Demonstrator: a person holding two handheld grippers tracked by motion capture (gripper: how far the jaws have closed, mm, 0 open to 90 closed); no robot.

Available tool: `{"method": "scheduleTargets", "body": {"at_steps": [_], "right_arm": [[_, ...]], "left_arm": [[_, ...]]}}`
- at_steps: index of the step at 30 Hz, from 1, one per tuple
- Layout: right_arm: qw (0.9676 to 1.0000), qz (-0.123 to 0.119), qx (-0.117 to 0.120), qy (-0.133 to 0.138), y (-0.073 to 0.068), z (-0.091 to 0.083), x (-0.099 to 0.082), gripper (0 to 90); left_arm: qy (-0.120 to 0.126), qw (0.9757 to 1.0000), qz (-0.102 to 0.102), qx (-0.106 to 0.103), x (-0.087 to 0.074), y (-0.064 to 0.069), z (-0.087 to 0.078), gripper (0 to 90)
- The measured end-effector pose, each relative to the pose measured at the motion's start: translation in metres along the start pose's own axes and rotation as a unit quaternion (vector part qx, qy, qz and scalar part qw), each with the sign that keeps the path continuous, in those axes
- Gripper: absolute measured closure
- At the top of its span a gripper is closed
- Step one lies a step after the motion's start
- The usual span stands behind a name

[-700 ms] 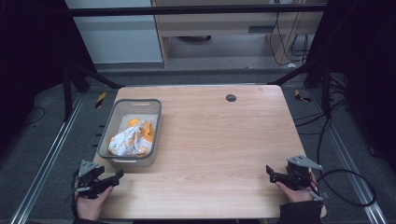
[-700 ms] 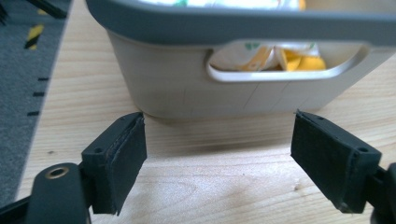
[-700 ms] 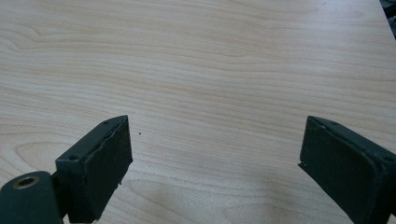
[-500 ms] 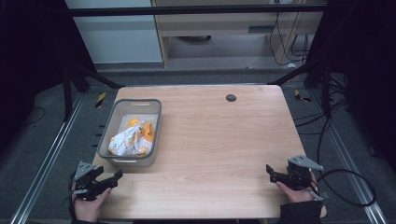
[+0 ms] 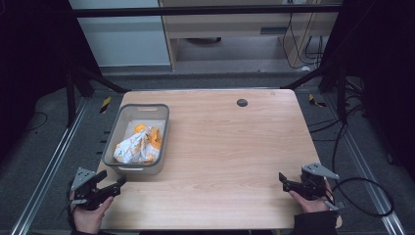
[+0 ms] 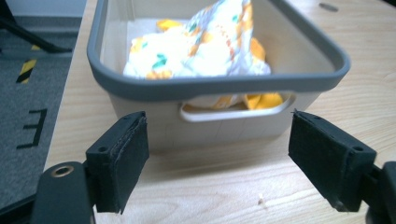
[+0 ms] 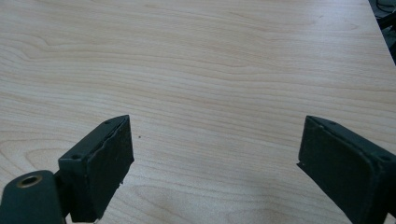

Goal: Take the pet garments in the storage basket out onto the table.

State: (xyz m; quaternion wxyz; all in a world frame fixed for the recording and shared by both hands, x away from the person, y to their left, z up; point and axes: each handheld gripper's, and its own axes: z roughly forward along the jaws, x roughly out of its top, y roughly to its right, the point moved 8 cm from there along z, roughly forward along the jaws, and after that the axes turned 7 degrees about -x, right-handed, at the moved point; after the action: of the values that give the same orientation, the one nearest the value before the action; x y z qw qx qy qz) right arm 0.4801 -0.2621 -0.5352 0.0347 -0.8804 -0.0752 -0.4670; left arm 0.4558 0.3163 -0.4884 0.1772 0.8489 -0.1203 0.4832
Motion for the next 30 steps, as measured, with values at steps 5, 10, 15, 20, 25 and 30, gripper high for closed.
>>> {"method": "scheduleTargets", "body": {"at_steps": [5, 10, 15, 20, 25, 30], "right_arm": [[1.0, -0.006, -0.002, -0.001, 0.0, 0.002, -0.001, 10.3], [1.0, -0.007, -0.002, -0.001, 0.0, 0.002, -0.001, 10.4], [1.0, -0.007, 0.001, -0.004, -0.001, 0.003, -0.003, 10.4], [0.9999, -0.009, 0.002, -0.006, -0.001, 0.004, -0.003, 10.6], [0.9999, -0.012, 0.004, -0.011, -0.003, 0.006, -0.004, 10.7], [0.9999, -0.011, 0.002, -0.005, -0.001, 0.006, -0.003, 10.6]], "left_arm": [[0.003, 0.9999, 0.009, -0.004, 0.008, 0.003, -0.002, 19.6], [0.004, 0.9998, 0.018, -0.005, 0.016, 0.006, -0.002, 19.6], [0.011, 0.9998, 0.014, -0.009, 0.026, 0.006, -0.003, 19.6], [0.016, 0.9996, 0.016, -0.015, 0.033, 0.008, -0.002, 19.5], [0.019, 0.9993, 0.027, -0.015, 0.044, 0.01, 0.001, 19.6], [0.018, 0.9991, 0.033, -0.02, 0.055, 0.013, 0.006, 19.6]]}}
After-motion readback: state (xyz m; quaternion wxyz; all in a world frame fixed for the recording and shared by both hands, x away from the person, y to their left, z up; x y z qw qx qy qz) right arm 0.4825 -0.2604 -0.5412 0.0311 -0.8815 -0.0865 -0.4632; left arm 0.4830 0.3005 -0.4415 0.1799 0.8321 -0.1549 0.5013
